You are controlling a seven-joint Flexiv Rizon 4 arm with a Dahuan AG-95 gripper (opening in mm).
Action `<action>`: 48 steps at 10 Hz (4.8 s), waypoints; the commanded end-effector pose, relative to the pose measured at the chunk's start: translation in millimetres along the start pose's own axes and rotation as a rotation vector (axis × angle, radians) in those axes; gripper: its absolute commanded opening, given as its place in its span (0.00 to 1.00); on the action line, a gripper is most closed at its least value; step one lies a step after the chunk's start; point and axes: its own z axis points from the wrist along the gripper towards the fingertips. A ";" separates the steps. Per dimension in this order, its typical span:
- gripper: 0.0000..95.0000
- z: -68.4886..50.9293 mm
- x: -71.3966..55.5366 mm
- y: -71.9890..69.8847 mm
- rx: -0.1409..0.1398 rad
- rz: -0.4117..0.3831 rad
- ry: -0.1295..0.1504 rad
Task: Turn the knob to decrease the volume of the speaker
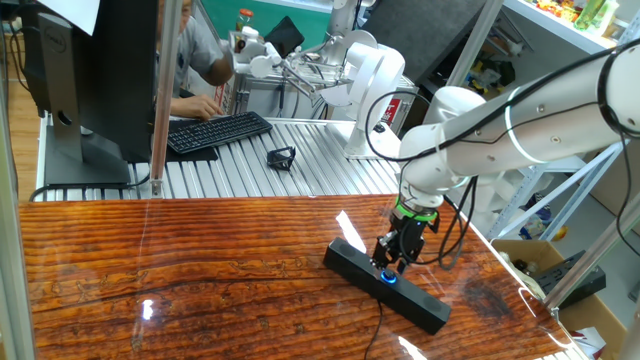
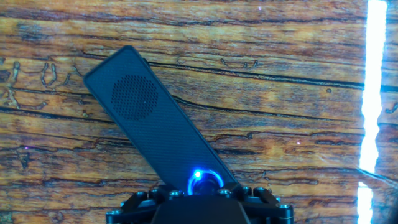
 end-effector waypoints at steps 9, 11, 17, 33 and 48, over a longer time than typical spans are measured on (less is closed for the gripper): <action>0.40 -37.3 11.4 10.6 0.037 -0.060 0.047; 0.40 -47.1 17.1 12.7 0.043 -0.062 0.052; 0.40 -78.7 57.6 15.4 0.062 -0.061 0.047; 0.00 -145.2 152.4 16.7 0.058 -0.113 0.038; 0.00 -144.7 150.5 17.3 0.056 -0.104 -0.038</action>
